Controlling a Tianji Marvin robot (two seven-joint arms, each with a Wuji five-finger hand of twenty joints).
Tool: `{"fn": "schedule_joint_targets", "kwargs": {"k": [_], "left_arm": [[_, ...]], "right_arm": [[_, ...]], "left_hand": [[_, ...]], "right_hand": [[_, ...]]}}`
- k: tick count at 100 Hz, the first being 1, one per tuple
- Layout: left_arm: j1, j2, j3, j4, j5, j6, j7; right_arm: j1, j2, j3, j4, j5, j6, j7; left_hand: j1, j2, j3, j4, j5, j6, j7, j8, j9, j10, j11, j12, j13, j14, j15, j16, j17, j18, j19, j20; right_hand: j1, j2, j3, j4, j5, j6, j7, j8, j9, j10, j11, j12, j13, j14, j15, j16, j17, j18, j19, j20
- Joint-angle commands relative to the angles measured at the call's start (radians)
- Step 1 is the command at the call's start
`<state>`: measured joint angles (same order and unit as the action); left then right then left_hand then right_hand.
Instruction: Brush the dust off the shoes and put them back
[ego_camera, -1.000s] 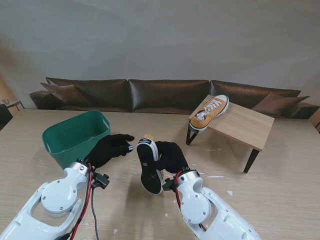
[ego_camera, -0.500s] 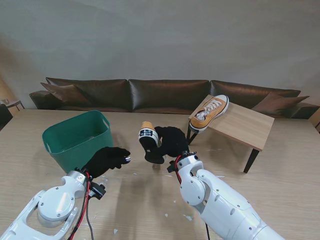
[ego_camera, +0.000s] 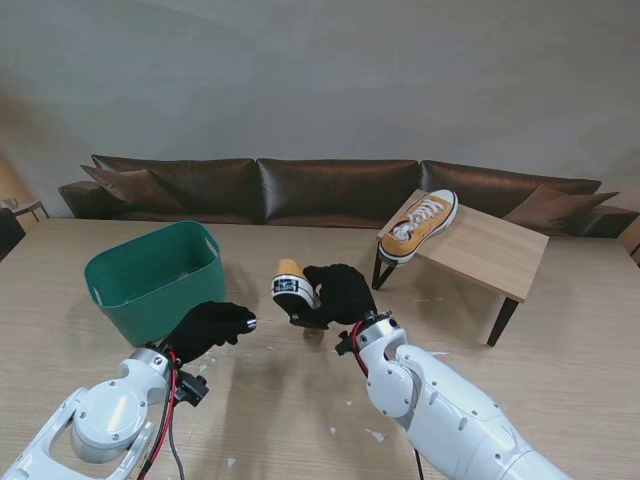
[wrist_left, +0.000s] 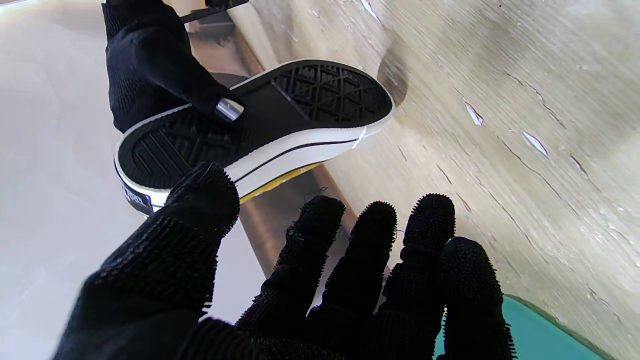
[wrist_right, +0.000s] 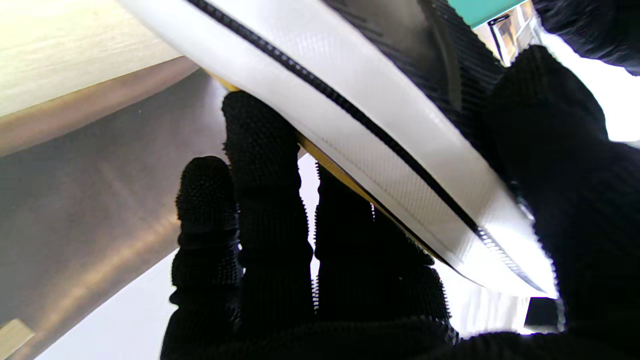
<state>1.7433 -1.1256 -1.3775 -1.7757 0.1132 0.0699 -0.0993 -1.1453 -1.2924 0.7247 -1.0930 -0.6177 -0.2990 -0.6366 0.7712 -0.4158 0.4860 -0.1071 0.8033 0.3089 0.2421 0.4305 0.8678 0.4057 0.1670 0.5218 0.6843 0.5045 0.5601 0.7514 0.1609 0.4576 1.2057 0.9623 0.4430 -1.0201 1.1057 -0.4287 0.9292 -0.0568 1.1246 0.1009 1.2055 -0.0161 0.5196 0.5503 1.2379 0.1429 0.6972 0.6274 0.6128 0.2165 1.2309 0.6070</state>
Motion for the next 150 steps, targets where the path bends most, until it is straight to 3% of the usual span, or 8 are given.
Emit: {"fn": "schedule_joint_targets", "kwargs": {"k": [1, 35, 59, 81, 109, 131, 144, 150], "left_arm": [[0.005, 0.0, 0.0, -0.003, -0.001, 0.003, -0.023], [0.028, 0.001, -0.01, -0.013, 0.016, 0.01, -0.023], [0.061, 0.002, -0.029, -0.031, 0.02, 0.008, -0.022], [0.091, -0.001, -0.044, -0.04, 0.022, 0.002, -0.004], [0.112, -0.003, -0.053, -0.043, 0.016, -0.004, 0.004], [0.124, -0.004, -0.054, -0.041, 0.011, -0.004, 0.008], [0.127, -0.004, -0.054, -0.042, 0.01, -0.003, 0.008], [0.129, -0.004, -0.054, -0.043, 0.01, -0.002, 0.006]], "right_arm": [[-0.048, 0.016, -0.009, 0.0, -0.014, -0.012, 0.029], [-0.103, 0.038, -0.031, -0.017, -0.072, -0.088, 0.023], [-0.12, 0.057, -0.067, -0.008, -0.109, -0.141, 0.046], [-0.096, 0.045, -0.128, 0.059, -0.113, -0.176, 0.033], [-0.067, 0.035, -0.197, 0.125, -0.149, -0.223, -0.015], [-0.07, 0.034, -0.216, 0.136, -0.172, -0.22, -0.055], [-0.069, 0.03, -0.23, 0.151, -0.184, -0.203, -0.092], [-0.069, 0.03, -0.235, 0.155, -0.187, -0.195, -0.097]], "left_hand": [[0.009, 0.03, -0.023, 0.031, 0.013, 0.002, -0.006, 0.009, 0.018, 0.005, 0.01, 0.006, -0.034, 0.05, 0.01, -0.001, -0.027, -0.016, -0.027, 0.013], [0.014, 0.04, -0.03, 0.034, 0.02, 0.011, -0.007, 0.015, 0.028, 0.013, 0.017, 0.015, -0.024, 0.052, 0.025, 0.005, -0.019, -0.016, -0.01, 0.02], [0.011, 0.048, -0.037, 0.034, 0.023, 0.013, -0.007, 0.018, 0.031, 0.018, 0.019, 0.025, -0.022, 0.051, 0.034, 0.008, -0.018, -0.016, -0.003, 0.022], [0.013, 0.053, -0.044, 0.034, 0.025, 0.017, -0.007, 0.02, 0.03, 0.023, 0.017, 0.028, -0.024, 0.052, 0.036, 0.009, -0.02, -0.017, 0.0, 0.022], [0.014, 0.057, -0.051, 0.035, 0.028, 0.019, -0.008, 0.021, 0.029, 0.025, 0.017, 0.03, -0.029, 0.048, 0.043, 0.013, -0.024, -0.021, 0.002, 0.022], [0.015, 0.057, -0.054, 0.036, 0.027, 0.021, -0.009, 0.022, 0.029, 0.025, 0.017, 0.03, -0.032, 0.048, 0.045, 0.015, -0.027, -0.021, 0.003, 0.022], [0.016, 0.057, -0.054, 0.036, 0.029, 0.022, -0.008, 0.023, 0.029, 0.028, 0.017, 0.031, -0.032, 0.05, 0.047, 0.017, -0.026, -0.021, 0.005, 0.023], [0.015, 0.057, -0.056, 0.036, 0.029, 0.023, -0.008, 0.023, 0.029, 0.027, 0.016, 0.031, -0.032, 0.047, 0.048, 0.017, -0.027, -0.021, 0.005, 0.023]], "right_hand": [[0.142, 0.055, 0.263, 0.08, 0.059, -0.113, 0.139, 0.009, -0.017, 0.009, 0.037, 0.03, 0.062, -0.09, 0.022, 0.002, 0.076, 0.021, 0.033, -0.005], [0.132, 0.057, 0.283, 0.075, 0.052, -0.086, 0.155, 0.012, -0.033, 0.045, 0.098, 0.052, 0.065, -0.09, 0.085, 0.032, 0.072, 0.027, 0.043, 0.003], [0.124, 0.117, 0.294, 0.088, -0.001, -0.068, 0.21, 0.018, -0.053, 0.066, 0.161, 0.083, 0.074, -0.107, 0.184, 0.065, 0.095, 0.02, 0.073, 0.024], [0.135, 0.132, 0.294, 0.098, -0.015, -0.062, 0.229, 0.023, -0.03, 0.088, 0.189, 0.089, 0.081, -0.133, 0.285, 0.092, 0.153, 0.01, 0.093, 0.041], [0.13, 0.132, 0.298, 0.097, -0.021, -0.07, 0.237, 0.028, -0.025, 0.082, 0.197, 0.1, 0.078, -0.148, 0.309, 0.088, 0.173, -0.008, 0.079, 0.039], [0.108, 0.126, 0.26, 0.087, -0.013, -0.092, 0.208, 0.023, -0.041, 0.053, 0.215, 0.101, 0.071, -0.094, 0.243, 0.049, 0.089, 0.029, 0.066, 0.053], [0.089, 0.071, 0.223, 0.066, -0.009, -0.084, 0.112, 0.147, -0.051, 0.05, 0.237, 0.104, 0.066, -0.085, 0.208, 0.05, 0.06, 0.045, 0.063, 0.047], [0.076, 0.054, 0.208, 0.056, -0.04, -0.081, 0.059, 0.173, -0.074, 0.047, 0.241, 0.104, 0.047, -0.084, 0.194, 0.049, 0.046, 0.045, 0.061, 0.045]]}}
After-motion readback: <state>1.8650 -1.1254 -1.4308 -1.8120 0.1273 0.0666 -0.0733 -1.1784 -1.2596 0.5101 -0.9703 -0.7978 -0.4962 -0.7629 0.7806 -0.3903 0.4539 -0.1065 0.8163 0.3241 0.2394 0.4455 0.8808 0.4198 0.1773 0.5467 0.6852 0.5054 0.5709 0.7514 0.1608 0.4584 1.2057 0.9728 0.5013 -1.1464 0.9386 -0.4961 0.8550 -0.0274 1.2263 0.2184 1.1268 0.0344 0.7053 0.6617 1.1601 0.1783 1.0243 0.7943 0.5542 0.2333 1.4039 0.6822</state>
